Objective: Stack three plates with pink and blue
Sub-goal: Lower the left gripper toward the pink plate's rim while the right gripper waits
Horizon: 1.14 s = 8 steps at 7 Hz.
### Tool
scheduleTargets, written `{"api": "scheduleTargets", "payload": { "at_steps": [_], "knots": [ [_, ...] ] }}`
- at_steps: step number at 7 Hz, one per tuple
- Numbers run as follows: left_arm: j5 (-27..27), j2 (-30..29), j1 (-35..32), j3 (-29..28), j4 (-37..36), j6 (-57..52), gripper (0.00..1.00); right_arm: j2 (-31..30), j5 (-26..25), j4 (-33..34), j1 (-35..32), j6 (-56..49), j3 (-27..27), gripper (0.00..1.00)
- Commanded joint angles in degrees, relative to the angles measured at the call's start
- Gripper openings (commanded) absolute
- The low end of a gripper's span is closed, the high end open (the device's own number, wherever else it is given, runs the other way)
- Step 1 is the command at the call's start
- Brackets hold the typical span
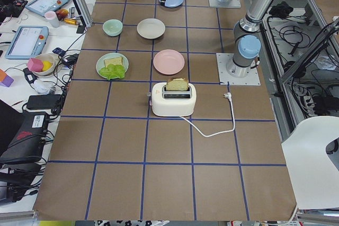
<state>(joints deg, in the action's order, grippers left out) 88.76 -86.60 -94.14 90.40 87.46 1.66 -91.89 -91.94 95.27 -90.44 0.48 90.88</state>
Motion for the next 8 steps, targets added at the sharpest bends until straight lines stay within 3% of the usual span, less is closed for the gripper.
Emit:
{"api": "scheduleTargets", "payload": {
  "at_steps": [1, 6, 8],
  "knots": [
    [0.0, 0.0, 0.0, -0.1, 0.0, 0.0, 1.00, -0.2, 0.4, 0.0, 0.0, 0.0, 0.0, 1.00],
    [-0.1, -0.5, 0.3, 2.2, -0.4, 0.2, 1.00, -0.2, 0.6, -0.1, 0.2, -0.4, 0.0, 1.00],
    [-0.1, -0.4, 1.7, 9.3, -6.3, 0.2, 0.94, 0.0, 4.4, 0.2, 0.6, -0.3, 0.0, 1.00]
  ]
}}
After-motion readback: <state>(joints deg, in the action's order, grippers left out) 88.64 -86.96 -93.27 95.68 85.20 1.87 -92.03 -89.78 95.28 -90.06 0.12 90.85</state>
